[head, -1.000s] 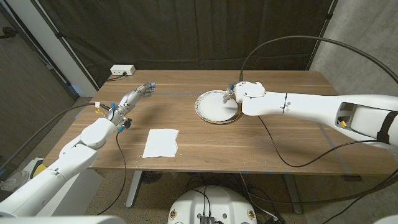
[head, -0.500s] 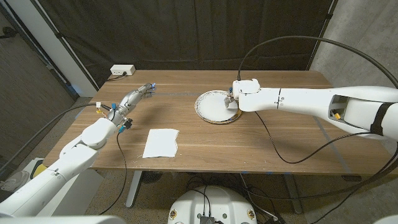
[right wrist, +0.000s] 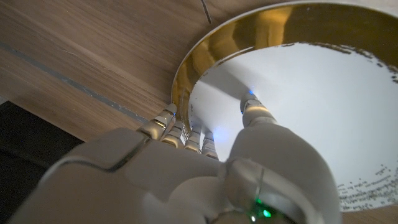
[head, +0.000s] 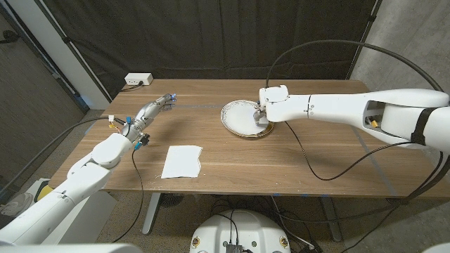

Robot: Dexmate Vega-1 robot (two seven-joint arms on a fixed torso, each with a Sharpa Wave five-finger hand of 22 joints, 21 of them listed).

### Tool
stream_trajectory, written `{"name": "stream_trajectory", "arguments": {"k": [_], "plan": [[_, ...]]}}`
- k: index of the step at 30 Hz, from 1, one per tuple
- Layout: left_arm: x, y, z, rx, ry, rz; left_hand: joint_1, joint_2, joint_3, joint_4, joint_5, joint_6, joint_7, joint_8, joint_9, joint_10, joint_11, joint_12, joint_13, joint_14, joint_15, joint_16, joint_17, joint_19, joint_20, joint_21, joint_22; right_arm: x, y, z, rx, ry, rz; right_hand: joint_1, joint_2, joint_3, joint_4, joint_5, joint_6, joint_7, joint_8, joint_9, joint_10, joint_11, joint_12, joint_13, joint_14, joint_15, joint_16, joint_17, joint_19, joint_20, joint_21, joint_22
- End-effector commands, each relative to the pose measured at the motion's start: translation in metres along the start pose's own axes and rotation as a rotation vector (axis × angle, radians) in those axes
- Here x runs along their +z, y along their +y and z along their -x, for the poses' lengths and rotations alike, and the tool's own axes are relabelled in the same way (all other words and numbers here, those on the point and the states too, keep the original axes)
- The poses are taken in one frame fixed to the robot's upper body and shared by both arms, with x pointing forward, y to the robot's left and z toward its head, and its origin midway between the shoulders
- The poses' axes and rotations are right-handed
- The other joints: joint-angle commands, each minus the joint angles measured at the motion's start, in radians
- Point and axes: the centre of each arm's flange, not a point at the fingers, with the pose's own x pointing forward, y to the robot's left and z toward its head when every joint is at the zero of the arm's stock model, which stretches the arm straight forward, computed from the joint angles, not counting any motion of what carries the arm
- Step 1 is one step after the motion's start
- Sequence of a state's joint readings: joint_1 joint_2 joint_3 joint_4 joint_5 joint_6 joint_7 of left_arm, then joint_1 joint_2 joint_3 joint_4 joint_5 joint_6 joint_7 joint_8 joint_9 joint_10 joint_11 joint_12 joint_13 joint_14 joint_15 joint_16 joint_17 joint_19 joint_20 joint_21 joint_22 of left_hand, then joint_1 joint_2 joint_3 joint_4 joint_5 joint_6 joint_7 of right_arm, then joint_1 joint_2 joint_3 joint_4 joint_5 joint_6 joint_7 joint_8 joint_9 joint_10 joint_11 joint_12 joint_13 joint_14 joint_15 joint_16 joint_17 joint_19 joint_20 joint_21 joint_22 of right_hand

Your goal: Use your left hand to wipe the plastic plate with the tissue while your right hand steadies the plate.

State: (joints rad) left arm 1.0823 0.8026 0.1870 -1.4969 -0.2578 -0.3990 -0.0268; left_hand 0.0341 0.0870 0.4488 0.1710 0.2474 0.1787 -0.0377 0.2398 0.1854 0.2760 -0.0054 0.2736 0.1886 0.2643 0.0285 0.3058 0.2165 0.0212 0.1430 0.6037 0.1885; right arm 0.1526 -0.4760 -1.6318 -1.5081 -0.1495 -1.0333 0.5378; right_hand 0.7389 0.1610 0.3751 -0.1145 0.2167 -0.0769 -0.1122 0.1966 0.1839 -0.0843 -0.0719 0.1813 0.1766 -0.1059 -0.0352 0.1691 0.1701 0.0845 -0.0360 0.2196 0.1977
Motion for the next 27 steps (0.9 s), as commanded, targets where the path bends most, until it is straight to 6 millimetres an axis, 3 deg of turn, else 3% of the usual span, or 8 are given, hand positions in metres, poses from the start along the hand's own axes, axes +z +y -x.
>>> {"name": "stream_trajectory", "arguments": {"k": [1, 4, 6, 10, 12, 17, 26, 27], "plan": [[0.007, 0.002, 0.004, -0.035, -0.032, -0.055, 0.006, 0.059, 0.007, 0.001, -0.001, 0.005, -0.006, -0.005, 0.004, 0.01, -0.009, -0.001, 0.004, 0.012, -0.017, -0.002, 0.0, 0.006, 0.0, -0.001, 0.004, 0.006, -0.001, -0.006, 0.073, 0.014, 0.023, -0.015, 0.002, -0.012, 0.006, 0.0, -0.015, 0.006, -0.004, 0.005, -0.019, 0.004, -0.003, 0.003, -0.016, -0.016, 0.0, 0.002, -0.009, -0.063, -0.002, 0.003], [0.011, 0.002, 0.005, -0.069, -0.061, -0.122, 0.086, 0.031, 0.046, -0.063, -0.005, 0.066, -0.001, 0.005, 0.001, 0.047, -0.033, -0.004, 0.003, 0.046, -0.035, -0.011, -0.014, 0.026, -0.017, -0.005, -0.002, 0.008, -0.001, -0.006, 0.072, 0.01, 0.026, -0.019, 0.003, -0.015, 0.01, 0.0, -0.022, 0.004, -0.006, 0.005, -0.024, 0.006, -0.002, 0.003, -0.02, -0.014, 0.001, 0.002, -0.012, -0.063, -0.003, 0.003], [0.015, 0.003, 0.008, -0.095, -0.094, -0.186, 0.191, -0.001, 0.086, -0.149, -0.023, 0.105, -0.007, 0.005, 0.0, 0.077, -0.061, -0.013, 0.002, 0.074, -0.059, -0.024, -0.023, 0.047, -0.033, -0.008, -0.003, 0.008, -0.002, -0.007, 0.073, 0.007, 0.029, -0.021, 0.003, -0.017, 0.011, 0.0, -0.026, 0.004, -0.006, 0.005, -0.025, 0.009, -0.002, 0.003, -0.022, -0.013, 0.001, 0.002, -0.013, -0.062, -0.003, 0.003], [0.021, 0.004, 0.014, -0.138, -0.15, -0.301, 0.292, -0.023, 0.125, -0.233, -0.043, 0.154, -0.022, 0.008, -0.001, 0.116, -0.092, -0.019, 0.001, 0.123, -0.092, -0.026, -0.022, 0.078, -0.062, -0.004, -0.002, 0.009, -0.003, -0.008, 0.073, 0.001, 0.032, -0.024, 0.003, -0.02, 0.014, 0.0, -0.03, 0.004, -0.006, 0.005, -0.029, 0.013, -0.001, 0.003, -0.025, -0.009, 0.002, 0.002, -0.015, -0.062, -0.003, 0.003], [0.021, 0.005, 0.017, -0.164, -0.156, -0.332, 0.318, -0.028, 0.134, -0.253, -0.047, 0.168, -0.031, 0.01, 0.0, 0.127, -0.105, -0.022, 0.001, 0.135, -0.107, -0.026, -0.021, 0.086, -0.073, -0.003, -0.001, 0.009, -0.004, -0.009, 0.073, 0.001, 0.034, -0.025, 0.003, -0.022, 0.014, 0.0, -0.033, 0.004, -0.007, 0.005, -0.031, 0.013, -0.001, 0.003, -0.026, -0.009, 0.002, 0.002, -0.016, -0.062, -0.003, 0.003], [0.021, 0.01, 0.026, -0.239, -0.165, -0.432, 0.335, -0.037, 0.139, -0.268, -0.05, 0.166, -0.03, 0.005, 0.0, 0.124, -0.109, -0.029, 0.001, 0.139, -0.113, -0.029, -0.017, 0.095, -0.079, -0.001, 0.0, 0.01, -0.006, -0.01, 0.065, -0.006, 0.036, -0.028, 0.003, -0.026, 0.017, 0.0, -0.04, 0.004, -0.008, 0.005, -0.036, 0.014, 0.0, 0.003, -0.029, -0.01, 0.003, 0.002, -0.019, -0.063, -0.003, 0.003], [0.026, 0.024, 0.043, -0.337, -0.204, -0.623, 0.439, -0.118, 0.136, -0.347, -0.049, 0.128, -0.053, -0.016, 0.002, 0.086, -0.125, -0.061, 0.003, 0.114, -0.131, -0.052, -0.01, 0.081, -0.092, -0.011, 0.002, 0.011, -0.008, -0.015, 0.065, -0.021, 0.049, -0.032, 0.004, -0.031, 0.019, 0.001, -0.046, 0.005, -0.007, 0.005, -0.043, 0.014, 0.001, 0.003, -0.035, -0.009, 0.004, 0.002, -0.025, -0.065, -0.004, 0.003], [0.026, 0.024, 0.043, -0.337, -0.204, -0.624, 0.442, -0.121, 0.135, -0.347, -0.049, 0.125, -0.052, -0.018, 0.002, 0.081, -0.127, -0.064, 0.003, 0.106, -0.13, -0.055, -0.009, 0.079, -0.091, -0.012, 0.002, 0.011, -0.008, -0.015, 0.065, -0.021, 0.049, -0.032, 0.004, -0.031, 0.02, 0.001, -0.047, 0.005, -0.007, 0.005, -0.044, 0.015, 0.001, 0.003, -0.036, -0.009, 0.004, 0.002, -0.026, -0.065, -0.004, 0.003]]}}
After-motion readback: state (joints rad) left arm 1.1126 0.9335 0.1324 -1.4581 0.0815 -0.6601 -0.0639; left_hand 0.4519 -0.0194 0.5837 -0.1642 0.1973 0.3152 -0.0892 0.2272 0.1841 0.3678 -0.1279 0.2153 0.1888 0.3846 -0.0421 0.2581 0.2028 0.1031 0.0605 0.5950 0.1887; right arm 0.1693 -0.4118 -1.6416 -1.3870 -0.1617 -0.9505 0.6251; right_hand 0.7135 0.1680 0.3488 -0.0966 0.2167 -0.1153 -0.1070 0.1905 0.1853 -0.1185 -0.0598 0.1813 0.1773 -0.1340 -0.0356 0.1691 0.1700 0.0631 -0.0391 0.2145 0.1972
